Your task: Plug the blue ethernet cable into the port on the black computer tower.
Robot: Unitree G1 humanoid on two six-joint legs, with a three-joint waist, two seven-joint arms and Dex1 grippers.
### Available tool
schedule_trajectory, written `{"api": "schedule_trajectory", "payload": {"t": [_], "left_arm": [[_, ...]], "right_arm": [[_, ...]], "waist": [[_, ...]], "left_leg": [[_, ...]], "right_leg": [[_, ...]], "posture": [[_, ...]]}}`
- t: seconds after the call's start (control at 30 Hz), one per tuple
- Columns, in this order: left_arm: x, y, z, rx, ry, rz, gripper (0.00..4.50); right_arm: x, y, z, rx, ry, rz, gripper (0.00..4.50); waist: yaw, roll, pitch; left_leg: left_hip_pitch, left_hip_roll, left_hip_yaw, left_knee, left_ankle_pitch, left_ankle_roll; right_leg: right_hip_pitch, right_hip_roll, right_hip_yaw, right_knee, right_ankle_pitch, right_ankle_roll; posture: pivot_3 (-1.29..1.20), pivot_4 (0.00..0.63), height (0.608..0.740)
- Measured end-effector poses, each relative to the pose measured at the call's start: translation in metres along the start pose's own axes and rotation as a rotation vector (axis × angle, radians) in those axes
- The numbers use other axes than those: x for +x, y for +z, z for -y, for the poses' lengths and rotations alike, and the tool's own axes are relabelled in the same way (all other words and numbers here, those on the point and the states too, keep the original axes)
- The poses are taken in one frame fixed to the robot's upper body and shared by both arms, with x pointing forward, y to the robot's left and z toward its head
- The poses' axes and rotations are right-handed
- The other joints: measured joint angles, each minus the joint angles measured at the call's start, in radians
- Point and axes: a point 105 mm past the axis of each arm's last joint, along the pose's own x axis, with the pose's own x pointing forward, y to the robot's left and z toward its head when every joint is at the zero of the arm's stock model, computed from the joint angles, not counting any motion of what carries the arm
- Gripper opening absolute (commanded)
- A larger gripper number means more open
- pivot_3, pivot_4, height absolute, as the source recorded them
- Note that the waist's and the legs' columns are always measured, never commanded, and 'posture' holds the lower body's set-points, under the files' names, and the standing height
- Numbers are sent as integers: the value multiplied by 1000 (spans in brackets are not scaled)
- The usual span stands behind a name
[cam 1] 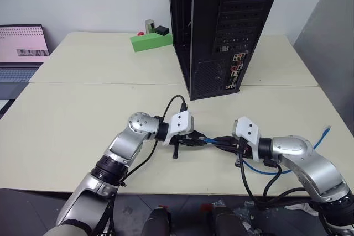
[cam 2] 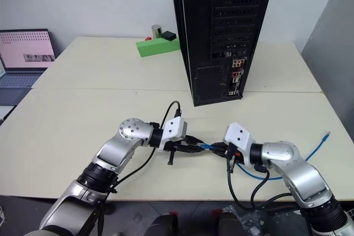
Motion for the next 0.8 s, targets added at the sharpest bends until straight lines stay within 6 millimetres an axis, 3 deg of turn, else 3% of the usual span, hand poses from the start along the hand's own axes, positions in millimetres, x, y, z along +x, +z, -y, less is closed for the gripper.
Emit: {"api": "schedule_trajectory", "payload": {"t": [0.03, 0.1, 0.3, 0.47, 0.53, 0.67, 0.8], "left_arm": [[0, 0, 0, 2, 1, 0, 310], [0, 0, 0, 10, 3, 1, 310], [-1, -2, -3, 50, 28, -7, 310], [2, -8, -5, 195, 86, 17, 310], [3, -10, -6, 274, 115, 27, 310], [1, -11, -6, 552, 202, 48, 310], [-2, -9, -3, 721, 259, 84, 310]], "right_arm": [[0, 0, 0, -2, 0, 0, 0], [0, 1, 1, -6, 0, -1, 701], [-6, 4, 2, -39, 33, -13, 1865], [-28, 8, 20, 36, -4, 6, 3113], [-32, 10, 20, 103, -3, 47, 3309], [-29, 13, 14, 261, 28, 138, 4247], [-22, 16, 7, 335, 53, 180, 4261]], "waist": [[0, 0, 0], [0, 0, 0], [0, 0, 0], [2, 0, 0], [1, 0, 0], [1, 0, 0], [2, 0, 0]], "left_leg": [[0, 0, 0, 0, 0, 0], [0, 0, 0, 0, 0, 0], [0, 0, 0, 0, 0, 0], [0, 0, 0, 0, 0, 0], [0, 0, 0, 0, 0, 0], [0, 0, 0, 0, 0, 0], [0, 0, 0, 0, 0, 0]], "right_leg": [[0, 0, 0, 0, 0, 0], [0, 0, 0, 0, 0, 0], [0, 0, 0, 0, 0, 0], [0, 0, 0, 0, 0, 0], [0, 0, 0, 0, 0, 0], [0, 0, 0, 0, 0, 0], [0, 0, 0, 0, 0, 0]], "posture": [[0, 150, 740], [0, 150, 740], [0, 150, 740], [0, 150, 740], [0, 150, 740], [0, 150, 740], [0, 150, 740]]}}
